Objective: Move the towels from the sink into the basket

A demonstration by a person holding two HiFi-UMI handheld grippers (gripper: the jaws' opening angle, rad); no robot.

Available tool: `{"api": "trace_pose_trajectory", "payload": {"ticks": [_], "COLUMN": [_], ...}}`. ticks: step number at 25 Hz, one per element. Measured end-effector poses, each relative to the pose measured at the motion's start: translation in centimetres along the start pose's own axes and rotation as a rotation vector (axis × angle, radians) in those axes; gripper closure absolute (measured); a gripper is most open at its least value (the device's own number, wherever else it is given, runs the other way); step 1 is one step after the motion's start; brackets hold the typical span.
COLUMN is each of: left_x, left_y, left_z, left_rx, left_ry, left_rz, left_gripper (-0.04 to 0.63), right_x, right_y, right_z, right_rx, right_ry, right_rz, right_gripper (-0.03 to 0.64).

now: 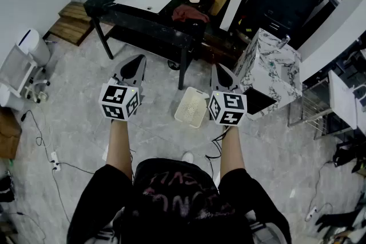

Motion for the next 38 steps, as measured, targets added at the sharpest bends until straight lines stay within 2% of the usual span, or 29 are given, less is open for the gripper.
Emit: {"api": "trace_pose_trajectory", "payload": {"ticks": [12, 19, 27, 38], "left_x": [-3.2, -2.5, 2.9, 17.3], "left_y": [0.9, 1.7, 3.5, 4.8], "left_z": [2.2, 3.3, 5.8, 10.1], "left_rx": [0.001, -0.009, -0.010, -0.012], "left_ry": [0.049, 0.072, 0.080, 0.082], "left_rz": [0.001, 0.005, 0.036, 0.098], "left_gripper": [0.589, 0.589, 0.589, 0.589], "right_x": [-0.6, 0.6, 6.8, 20.3], "right_y": [-0.5, -0.5, 1.0, 2.7], "right_z": [4.5, 4.8, 2.6, -3.6], "right_rx": [-0.027, -0.044, -0.025, 0.028], "right_ry": [0.036, 0.060, 0.073, 0.054], "right_rz": [-0.016, -0.023, -0.007, 0.034], "right_gripper": [0.603, 0.603, 0.603, 0.601]}}
Point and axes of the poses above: the fingertips, and each gripper's own axes: x forward along the fingers, z to its left, y out of its underside, the point moved 3 cm from there along -x, backward along the fingers, and after that the axes turned 1 degree about -z, right-handed, at the moved point
